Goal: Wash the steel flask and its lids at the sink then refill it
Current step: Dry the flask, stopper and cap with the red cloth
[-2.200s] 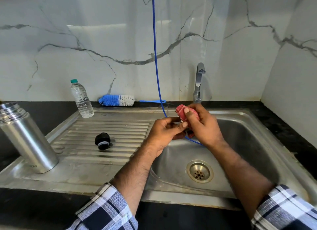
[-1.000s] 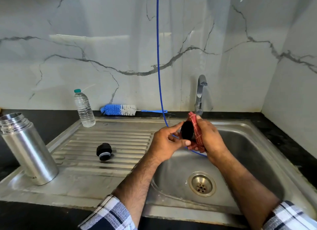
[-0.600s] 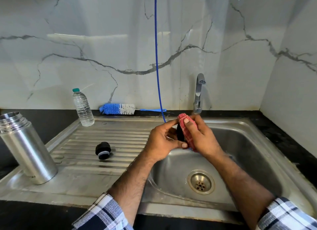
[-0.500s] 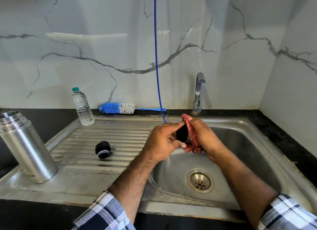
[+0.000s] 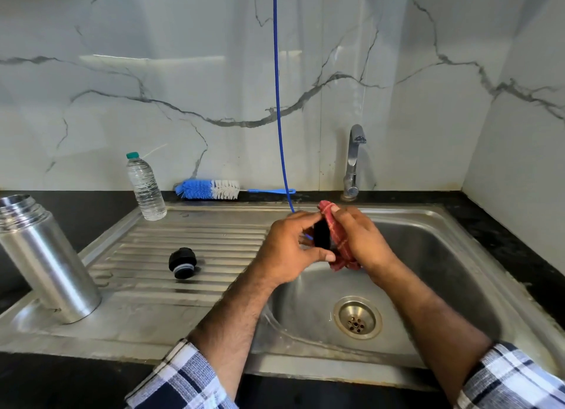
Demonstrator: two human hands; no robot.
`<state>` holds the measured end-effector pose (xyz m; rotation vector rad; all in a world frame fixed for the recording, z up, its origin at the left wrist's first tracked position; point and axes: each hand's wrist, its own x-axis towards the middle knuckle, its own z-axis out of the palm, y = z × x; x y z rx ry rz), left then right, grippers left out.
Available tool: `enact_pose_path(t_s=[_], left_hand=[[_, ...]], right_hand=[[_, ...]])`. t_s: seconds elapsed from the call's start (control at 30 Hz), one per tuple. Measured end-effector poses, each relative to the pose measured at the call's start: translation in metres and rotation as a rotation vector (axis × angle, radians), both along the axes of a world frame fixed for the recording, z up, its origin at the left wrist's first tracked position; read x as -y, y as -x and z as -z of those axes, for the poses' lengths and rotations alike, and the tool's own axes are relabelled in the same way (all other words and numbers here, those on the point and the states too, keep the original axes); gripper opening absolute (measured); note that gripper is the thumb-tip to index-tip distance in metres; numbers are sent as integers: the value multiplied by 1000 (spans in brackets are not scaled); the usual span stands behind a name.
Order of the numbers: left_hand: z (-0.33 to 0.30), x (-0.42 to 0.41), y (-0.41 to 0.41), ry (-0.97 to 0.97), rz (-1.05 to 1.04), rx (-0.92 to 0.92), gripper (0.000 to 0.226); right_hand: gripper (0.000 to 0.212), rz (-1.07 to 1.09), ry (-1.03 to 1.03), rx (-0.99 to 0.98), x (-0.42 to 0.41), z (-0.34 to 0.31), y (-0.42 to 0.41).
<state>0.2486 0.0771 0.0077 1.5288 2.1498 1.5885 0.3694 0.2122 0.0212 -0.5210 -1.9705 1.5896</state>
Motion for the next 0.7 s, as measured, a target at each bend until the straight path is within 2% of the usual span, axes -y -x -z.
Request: enact_pose_path(t_s=[0.07,0.13,0.2,0.27,0.33,0.43,0.5,0.53,0.6,0.7], left_hand=[[-1,0,0,15,4,-188,83],[-5,0,-4,-27,31,-230,82],[-8,1,-10,-115,82,-51,79],[-7,-1,-15,-190,90,153,80],[-4,-5,-18,-242,43,275,78],[-5,-10,-19,-326,0,431,61],[-5,-9,-18,-330,-9,490,49],[-6,-7,-17,-323,-2,511,46],[-7,-4,-14,-309,41,550,49],[-5,-3,-12,-270,126,595,58]], right_hand=[[40,-65,258,47,-5,-4,-3],[39,-127,544,16,-9,-9,-9],[37,-188,705,-61,-12,-14,-11],[40,-214,774,-125,-7,-18,-10],[41,-89,684,-144,3,-20,-6],[34,137,156,-191,16,-14,1],[33,101,-210,-248,16,-4,3],[35,75,-323,-245,14,-1,5],[34,42,-307,-283,11,-2,5],[29,83,128,-328,5,-11,1]])
